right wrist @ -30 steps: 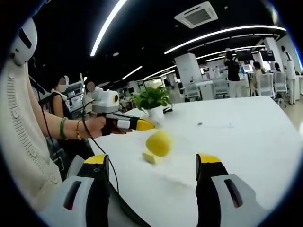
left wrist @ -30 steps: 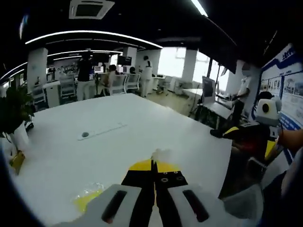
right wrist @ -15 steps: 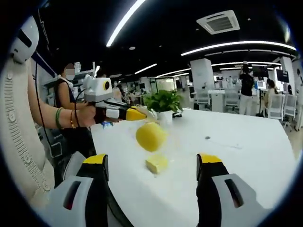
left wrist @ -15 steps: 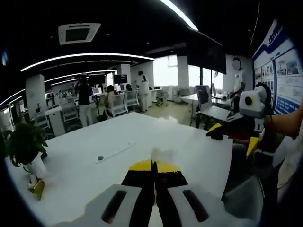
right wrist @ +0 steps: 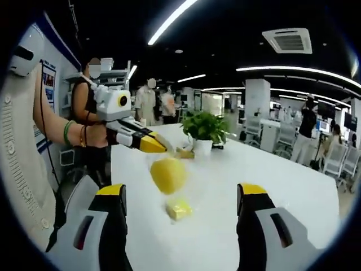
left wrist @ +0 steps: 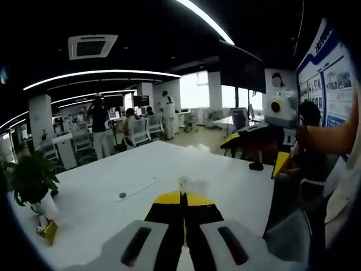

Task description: Compare the silicone blocks by pressing each to a similar depth, holding the contact briefly, and releasing to observe deformation and rebound differences across the visible hardness samples.

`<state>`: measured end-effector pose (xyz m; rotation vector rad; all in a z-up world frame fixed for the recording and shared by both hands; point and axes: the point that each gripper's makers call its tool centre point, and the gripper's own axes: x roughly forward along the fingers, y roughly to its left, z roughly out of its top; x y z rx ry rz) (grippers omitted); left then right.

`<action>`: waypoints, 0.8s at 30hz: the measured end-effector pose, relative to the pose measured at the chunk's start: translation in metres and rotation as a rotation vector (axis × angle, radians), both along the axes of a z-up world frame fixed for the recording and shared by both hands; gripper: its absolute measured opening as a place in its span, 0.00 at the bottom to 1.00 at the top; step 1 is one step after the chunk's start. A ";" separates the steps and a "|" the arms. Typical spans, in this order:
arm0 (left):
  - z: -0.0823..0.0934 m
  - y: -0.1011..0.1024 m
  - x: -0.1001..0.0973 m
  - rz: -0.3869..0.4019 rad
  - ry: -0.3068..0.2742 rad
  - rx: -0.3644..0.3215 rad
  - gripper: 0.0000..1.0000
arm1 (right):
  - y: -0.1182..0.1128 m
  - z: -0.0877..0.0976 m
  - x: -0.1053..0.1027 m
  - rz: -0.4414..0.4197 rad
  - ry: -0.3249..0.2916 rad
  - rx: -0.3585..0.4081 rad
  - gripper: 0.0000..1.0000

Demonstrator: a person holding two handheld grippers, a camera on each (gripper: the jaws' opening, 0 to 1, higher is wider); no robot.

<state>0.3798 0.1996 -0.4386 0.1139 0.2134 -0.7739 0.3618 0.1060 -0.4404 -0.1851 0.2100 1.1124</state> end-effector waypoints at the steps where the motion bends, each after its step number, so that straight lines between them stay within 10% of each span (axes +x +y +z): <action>1: 0.001 0.000 0.000 -0.012 0.003 -0.001 0.00 | 0.002 -0.001 0.003 0.011 -0.006 -0.021 0.76; 24: 0.025 -0.004 0.031 -0.099 -0.024 0.000 0.00 | 0.089 -0.035 0.055 0.270 0.034 -0.210 0.71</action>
